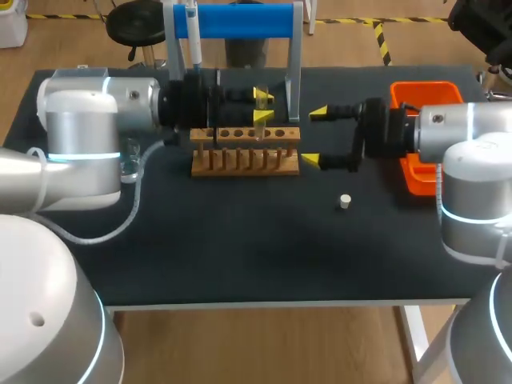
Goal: Invert the test tube, pick up the pipette, mount the tip to pipette, aspirate from beaker and dispense into the tube, eject the tip, return the pipette, and cap with the stopper.
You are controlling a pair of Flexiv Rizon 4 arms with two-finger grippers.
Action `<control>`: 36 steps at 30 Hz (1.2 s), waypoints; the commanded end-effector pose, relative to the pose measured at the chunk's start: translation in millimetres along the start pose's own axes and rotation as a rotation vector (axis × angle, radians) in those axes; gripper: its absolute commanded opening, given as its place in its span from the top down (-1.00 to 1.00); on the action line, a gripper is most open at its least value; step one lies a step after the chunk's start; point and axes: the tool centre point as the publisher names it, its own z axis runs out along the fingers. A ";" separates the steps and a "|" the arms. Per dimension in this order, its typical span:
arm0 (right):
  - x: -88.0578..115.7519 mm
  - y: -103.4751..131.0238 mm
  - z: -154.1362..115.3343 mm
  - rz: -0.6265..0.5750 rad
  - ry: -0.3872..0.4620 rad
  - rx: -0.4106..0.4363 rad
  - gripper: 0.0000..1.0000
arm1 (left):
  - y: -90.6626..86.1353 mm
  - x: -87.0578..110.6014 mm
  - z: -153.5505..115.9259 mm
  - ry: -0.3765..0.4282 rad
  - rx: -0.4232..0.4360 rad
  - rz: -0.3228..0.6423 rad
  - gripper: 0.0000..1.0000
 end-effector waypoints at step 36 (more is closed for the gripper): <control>-0.5 -18.2 9.3 0.110 -0.063 0.007 -1.00 | 33.5 -62.4 -3.2 -0.043 -0.056 -0.273 1.00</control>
